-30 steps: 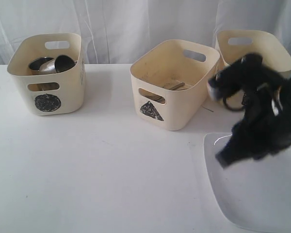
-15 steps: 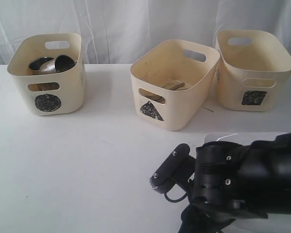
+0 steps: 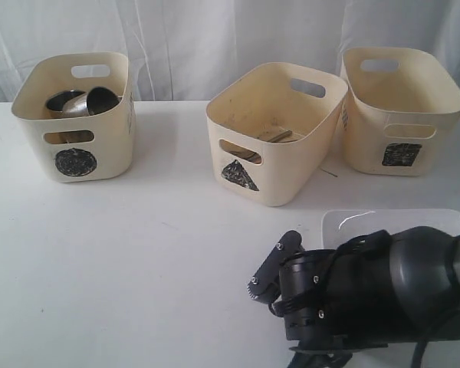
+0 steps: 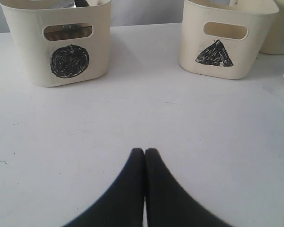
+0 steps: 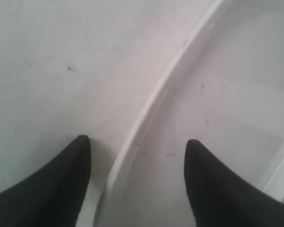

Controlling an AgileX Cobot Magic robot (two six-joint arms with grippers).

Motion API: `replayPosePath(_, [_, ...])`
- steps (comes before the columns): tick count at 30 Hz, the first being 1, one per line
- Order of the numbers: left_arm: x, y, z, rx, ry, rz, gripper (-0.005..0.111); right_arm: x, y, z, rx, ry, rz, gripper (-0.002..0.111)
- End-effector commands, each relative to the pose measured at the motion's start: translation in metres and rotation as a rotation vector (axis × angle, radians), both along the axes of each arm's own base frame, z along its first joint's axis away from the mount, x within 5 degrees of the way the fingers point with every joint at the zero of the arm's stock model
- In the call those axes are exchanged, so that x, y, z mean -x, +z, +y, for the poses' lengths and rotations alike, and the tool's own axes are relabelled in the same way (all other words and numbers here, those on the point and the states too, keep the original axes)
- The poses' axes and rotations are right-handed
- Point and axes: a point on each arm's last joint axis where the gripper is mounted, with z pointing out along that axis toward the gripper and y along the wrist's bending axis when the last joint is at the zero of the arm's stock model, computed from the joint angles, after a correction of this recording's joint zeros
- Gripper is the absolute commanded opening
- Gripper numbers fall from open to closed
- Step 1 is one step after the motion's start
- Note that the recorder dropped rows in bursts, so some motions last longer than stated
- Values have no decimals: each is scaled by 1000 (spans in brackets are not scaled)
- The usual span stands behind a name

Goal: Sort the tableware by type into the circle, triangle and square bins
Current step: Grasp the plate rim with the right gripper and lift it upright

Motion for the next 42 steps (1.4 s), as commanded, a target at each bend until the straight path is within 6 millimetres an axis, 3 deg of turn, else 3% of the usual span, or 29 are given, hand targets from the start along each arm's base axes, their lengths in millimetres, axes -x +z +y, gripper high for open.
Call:
replayPosePath(1, [0,-2,0,1,0,7,0,1,-13,-1,18,-33,6,56])
replayPosePath(9, [0,-2,0,1,0,7,0,1,-28,1,-4,-112,4,50])
replayPosePath(19, [0,-2,0,1,0,7,0,6,-26,-2,-37,-164,-11,2])
replayPosePath(27, [0,-2,0,1,0,7,0,8,26,-5,-167,-150,-131,0])
replayPosePath(42, [0,-2,0,1,0,7,0,46,112,-34,-186,-115,-301,0])
